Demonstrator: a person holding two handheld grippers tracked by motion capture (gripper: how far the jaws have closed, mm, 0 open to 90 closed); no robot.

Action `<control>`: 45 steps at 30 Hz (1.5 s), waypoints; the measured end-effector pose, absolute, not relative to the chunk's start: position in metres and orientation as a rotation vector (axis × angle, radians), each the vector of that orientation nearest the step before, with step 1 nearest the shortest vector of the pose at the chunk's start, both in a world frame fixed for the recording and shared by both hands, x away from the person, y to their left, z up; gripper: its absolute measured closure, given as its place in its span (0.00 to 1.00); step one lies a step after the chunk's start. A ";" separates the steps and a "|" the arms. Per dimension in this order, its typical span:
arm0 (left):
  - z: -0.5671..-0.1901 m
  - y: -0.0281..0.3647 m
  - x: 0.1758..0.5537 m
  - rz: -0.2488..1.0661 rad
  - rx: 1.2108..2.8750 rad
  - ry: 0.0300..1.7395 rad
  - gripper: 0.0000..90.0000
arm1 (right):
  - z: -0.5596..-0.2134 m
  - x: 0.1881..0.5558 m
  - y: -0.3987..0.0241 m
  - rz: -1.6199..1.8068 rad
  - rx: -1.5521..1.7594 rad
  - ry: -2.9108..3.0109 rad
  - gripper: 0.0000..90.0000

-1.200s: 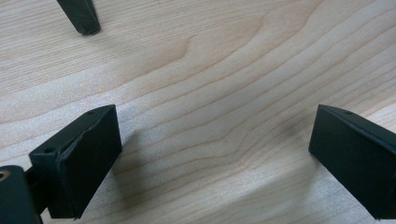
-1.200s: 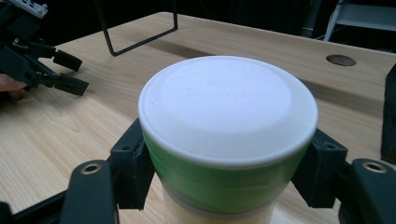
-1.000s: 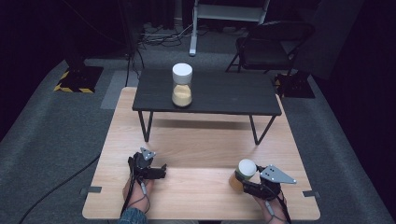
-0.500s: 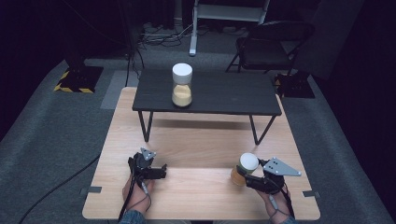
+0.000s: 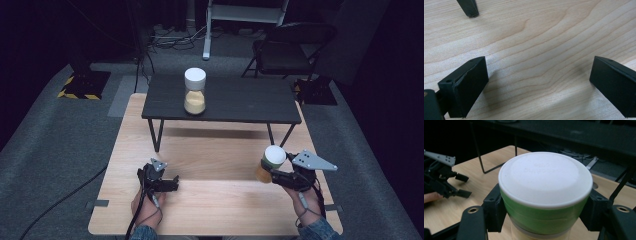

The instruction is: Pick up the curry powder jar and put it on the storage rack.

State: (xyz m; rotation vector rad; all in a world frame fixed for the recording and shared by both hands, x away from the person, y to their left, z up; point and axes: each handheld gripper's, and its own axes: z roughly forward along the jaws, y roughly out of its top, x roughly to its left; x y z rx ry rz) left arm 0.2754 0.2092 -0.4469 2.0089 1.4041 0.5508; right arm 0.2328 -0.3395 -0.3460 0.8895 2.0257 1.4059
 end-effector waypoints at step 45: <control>-0.447 0.208 0.275 0.552 2.005 1.411 0.02 | -0.237 0.364 -0.283 1.418 0.888 1.903 0.37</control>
